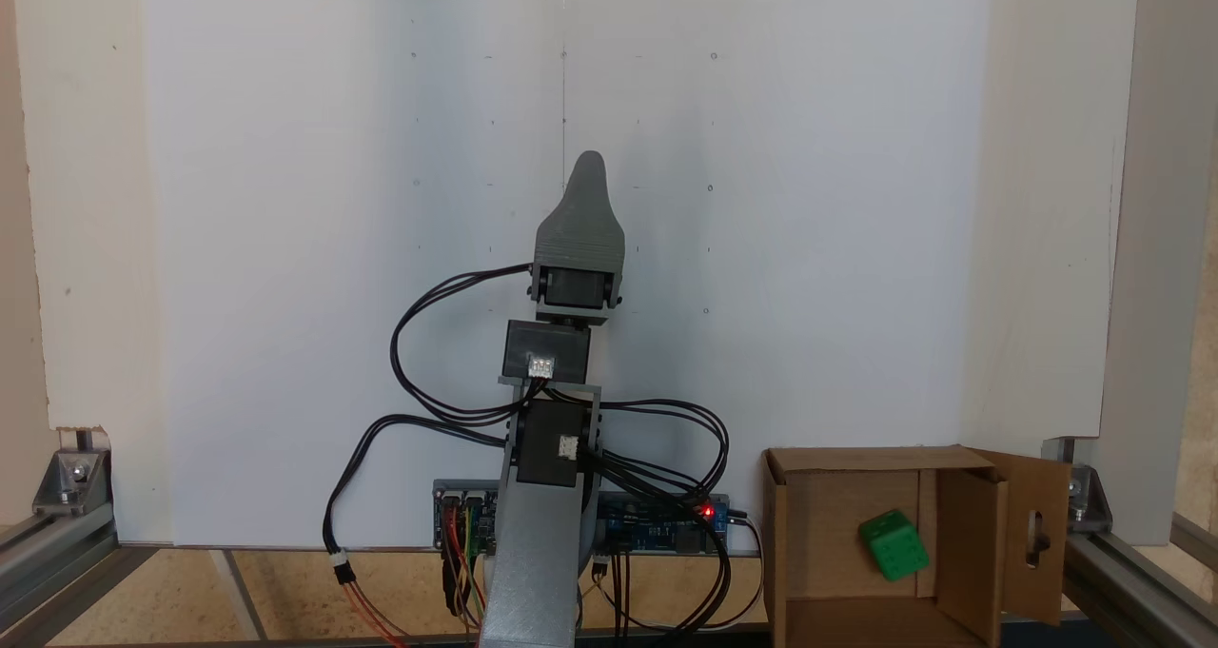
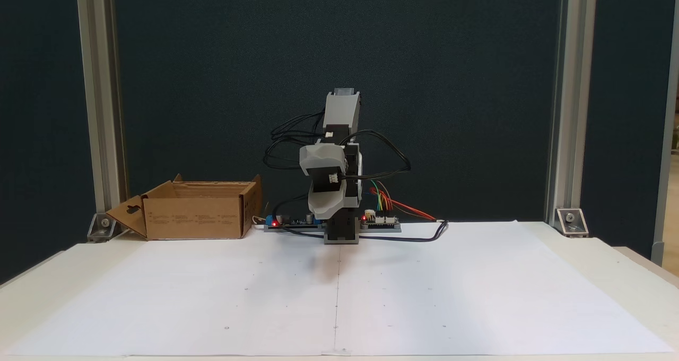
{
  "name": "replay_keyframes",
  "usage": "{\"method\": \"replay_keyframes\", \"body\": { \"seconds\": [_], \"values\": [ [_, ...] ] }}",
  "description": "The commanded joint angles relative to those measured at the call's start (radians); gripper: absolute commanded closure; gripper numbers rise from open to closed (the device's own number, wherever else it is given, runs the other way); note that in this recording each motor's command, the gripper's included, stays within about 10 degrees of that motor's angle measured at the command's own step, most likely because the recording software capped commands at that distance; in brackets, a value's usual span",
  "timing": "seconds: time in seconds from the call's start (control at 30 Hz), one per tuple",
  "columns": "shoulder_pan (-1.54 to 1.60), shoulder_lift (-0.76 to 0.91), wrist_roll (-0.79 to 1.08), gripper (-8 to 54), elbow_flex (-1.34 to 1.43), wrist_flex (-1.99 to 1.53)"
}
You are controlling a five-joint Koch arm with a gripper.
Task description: Grasp a green dice and put it in the bin.
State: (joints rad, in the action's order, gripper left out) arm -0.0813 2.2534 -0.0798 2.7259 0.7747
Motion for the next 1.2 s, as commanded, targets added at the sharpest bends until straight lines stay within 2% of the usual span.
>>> {"method": "replay_keyframes", "body": {
  "seconds": [0.0, 0.6, 1.17],
  "values": [
    [0.000, 0.115, -0.031, 1.6, -0.014, 0.072],
    [0.026, 0.114, -0.029, 1.4, 0.161, 0.456],
    [0.029, 0.104, -0.029, 1.1, 0.195, 0.457]
  ]
}}
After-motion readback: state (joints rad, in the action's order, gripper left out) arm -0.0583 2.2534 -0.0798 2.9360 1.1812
